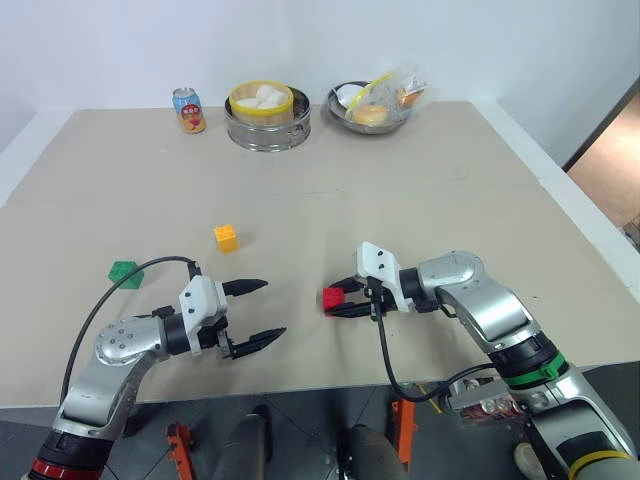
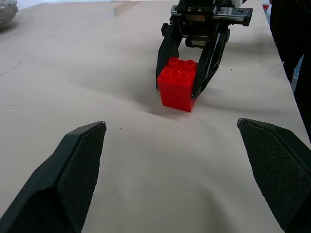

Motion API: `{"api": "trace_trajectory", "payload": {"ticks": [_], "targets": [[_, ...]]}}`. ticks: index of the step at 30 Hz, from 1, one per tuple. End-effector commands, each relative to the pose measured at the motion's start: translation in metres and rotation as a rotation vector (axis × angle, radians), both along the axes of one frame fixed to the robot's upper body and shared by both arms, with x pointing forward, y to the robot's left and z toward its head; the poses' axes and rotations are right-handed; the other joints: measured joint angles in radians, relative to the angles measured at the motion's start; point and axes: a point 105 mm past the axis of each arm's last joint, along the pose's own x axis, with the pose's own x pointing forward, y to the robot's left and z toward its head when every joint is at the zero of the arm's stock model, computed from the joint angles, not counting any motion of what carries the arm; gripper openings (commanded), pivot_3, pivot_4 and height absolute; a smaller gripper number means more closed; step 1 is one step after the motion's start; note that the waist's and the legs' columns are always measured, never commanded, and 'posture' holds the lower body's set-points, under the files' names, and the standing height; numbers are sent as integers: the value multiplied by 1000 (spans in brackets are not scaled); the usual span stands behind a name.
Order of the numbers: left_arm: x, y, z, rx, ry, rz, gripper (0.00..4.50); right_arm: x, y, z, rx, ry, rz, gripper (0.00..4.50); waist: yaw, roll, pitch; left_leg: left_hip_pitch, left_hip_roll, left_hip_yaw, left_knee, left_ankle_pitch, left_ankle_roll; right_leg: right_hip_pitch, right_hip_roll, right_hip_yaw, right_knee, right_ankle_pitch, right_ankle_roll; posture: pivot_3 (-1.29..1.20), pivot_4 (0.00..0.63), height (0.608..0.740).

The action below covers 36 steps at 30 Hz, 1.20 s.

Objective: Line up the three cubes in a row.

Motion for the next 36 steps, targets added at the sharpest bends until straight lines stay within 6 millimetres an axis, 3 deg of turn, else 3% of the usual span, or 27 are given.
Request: {"api": "trace_trajectory", "payload": {"ticks": [1, 6, 8, 14, 21, 26, 29, 36], "targets": [[-1, -2, 10, -9, -37, -12, 4500, 4, -4, -2, -39, -24, 8, 1247, 0, 0, 0, 0, 0, 0, 0, 0, 0, 0, 0, 0, 0, 0, 0, 0, 150, 740], [-1, -2, 9, -5, -35, -13, 4500, 3, -3, -2, -34, -5, 12, 1247, 0, 0, 0, 0, 0, 0, 1, 0, 0, 0, 0, 0, 0, 1, 0, 0, 150, 740], [-1, -2, 9, -3, -34, -13, 4500, 3, -3, 0, -25, -1, 12, 2278, 0, 0, 0, 0, 0, 0, 1, 0, 0, 0, -1, 0, 0, 1, 0, 0, 150, 740], [-1, -3, 8, -2, -31, -17, 4500, 1, -1, 11, 5, -14, 10, 4412, 0, 0, 0, 0, 1, 1, 1, 0, 0, -1, -1, 0, 0, 1, 0, 0, 150, 740], [-1, 1, 7, -9, -17, 4, 4500, -11, 9, 44, 90, -45, 37, 4475, 1, 0, 0, 0, 2, 2, 0, -1, -1, -1, 0, 0, 0, 1, 0, 0, 150, 740], [5, 13, 9, -43, -1, 92, 4500, -32, 24, 71, 215, -16, 75, 4475, 0, 0, 0, 0, 2, 2, 0, -1, -1, -1, -1, 0, 0, 1, 0, 0, 150, 740], [18, 31, 12, -77, 1, 242, 4500, -44, 32, 78, 267, 39, 91, 4475, 0, 0, 0, 0, 3, 1, 0, -1, -1, -1, -1, 0, 0, 1, 0, 0, 150, 740], [35, 74, 23, -166, -31, 564, 4500, -53, 40, 77, 287, 31, 95, 4475, 0, 0, 0, 0, 3, 3, 1, -2, 0, -1, -3, 0, 0, 1, 0, 0, 150, 740]]}}
